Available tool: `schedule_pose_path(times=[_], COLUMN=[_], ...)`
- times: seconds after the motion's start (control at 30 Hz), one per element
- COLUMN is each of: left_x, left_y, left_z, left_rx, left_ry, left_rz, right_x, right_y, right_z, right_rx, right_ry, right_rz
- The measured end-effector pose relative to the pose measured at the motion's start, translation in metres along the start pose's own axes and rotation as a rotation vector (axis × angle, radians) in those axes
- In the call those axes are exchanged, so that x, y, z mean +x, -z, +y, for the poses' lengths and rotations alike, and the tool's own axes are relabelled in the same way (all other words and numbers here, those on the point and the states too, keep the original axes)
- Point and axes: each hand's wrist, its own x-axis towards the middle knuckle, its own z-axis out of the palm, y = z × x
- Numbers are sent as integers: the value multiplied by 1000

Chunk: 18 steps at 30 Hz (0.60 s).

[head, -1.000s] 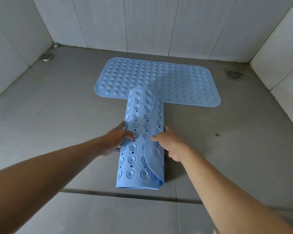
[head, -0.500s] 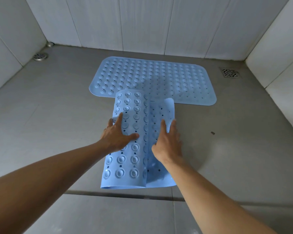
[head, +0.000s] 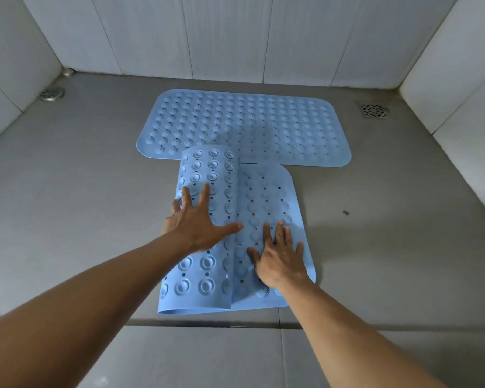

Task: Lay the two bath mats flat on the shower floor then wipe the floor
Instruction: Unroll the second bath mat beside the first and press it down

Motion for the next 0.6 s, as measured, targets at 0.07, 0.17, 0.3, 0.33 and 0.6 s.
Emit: schedule_pose_path(times=[0.07,0.17,0.3,0.33,0.6], left_x=[1,0,-1,-1,1], left_y=[-8,-16,-15,-14,-5], left_z=[6,16,14,11,-10], left_rx=[-1,-29,-118,-138,-317], left_ry=[-39,-96,-124,-128,-158], left_rz=[34,58,72,85,123], right_x=[-2,-5,-4,0,16], right_y=[3,10,16,17,18], right_z=[6,18,12,9,25], right_rx=[12,6,-93,-70,43], right_ry=[-20,-56,-48,-27,-120], right_rz=[-2,35,134,112,-21])
